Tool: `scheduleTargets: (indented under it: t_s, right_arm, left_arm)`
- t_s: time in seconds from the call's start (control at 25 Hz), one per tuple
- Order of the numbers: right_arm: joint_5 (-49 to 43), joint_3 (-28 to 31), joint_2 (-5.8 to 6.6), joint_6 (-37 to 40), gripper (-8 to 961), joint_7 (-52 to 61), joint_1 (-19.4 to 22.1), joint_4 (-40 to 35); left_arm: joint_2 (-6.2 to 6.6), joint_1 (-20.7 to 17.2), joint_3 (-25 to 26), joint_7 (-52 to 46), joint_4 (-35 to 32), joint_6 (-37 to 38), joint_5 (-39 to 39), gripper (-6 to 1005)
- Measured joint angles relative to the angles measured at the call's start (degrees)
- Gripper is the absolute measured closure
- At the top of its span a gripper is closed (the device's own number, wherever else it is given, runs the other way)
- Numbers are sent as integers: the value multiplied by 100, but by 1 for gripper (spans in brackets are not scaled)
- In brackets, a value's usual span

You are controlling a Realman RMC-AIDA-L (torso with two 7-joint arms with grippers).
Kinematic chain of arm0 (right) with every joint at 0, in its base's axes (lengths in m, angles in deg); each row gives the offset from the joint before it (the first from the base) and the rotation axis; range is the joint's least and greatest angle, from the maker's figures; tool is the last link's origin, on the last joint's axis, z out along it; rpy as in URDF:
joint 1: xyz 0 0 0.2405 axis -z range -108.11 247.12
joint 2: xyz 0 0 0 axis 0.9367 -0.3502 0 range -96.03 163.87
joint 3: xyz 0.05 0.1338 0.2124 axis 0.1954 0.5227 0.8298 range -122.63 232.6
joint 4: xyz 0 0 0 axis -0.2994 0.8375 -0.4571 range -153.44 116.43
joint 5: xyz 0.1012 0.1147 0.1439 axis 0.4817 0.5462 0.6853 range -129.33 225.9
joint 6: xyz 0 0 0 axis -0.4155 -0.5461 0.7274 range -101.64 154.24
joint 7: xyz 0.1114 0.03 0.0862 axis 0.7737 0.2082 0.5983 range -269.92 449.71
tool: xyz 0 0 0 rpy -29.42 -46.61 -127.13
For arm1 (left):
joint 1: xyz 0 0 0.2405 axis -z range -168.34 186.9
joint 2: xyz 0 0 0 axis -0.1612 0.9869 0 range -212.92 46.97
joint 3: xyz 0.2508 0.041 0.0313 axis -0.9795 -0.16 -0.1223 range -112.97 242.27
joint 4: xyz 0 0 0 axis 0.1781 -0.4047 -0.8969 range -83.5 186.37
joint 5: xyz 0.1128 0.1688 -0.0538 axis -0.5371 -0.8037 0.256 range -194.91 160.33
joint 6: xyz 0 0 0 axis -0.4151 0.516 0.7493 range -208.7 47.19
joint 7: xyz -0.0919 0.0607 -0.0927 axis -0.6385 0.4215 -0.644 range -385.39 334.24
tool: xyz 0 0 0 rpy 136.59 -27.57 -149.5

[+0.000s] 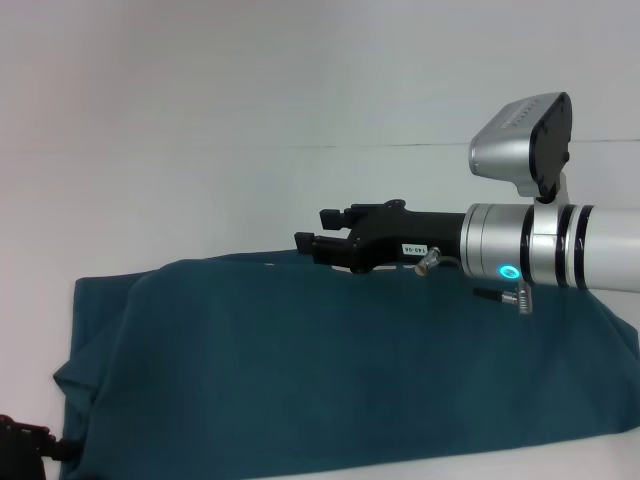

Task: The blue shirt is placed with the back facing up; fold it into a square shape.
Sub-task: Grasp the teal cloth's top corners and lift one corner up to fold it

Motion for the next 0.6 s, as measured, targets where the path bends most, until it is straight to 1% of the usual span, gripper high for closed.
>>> scheduleTargets:
  t_s: [0.6]
  right_arm:
    - [11, 64, 0, 1, 398, -2, 9, 49]
  left_arm:
    - [0, 9, -127, 0, 35, -83, -14, 479]
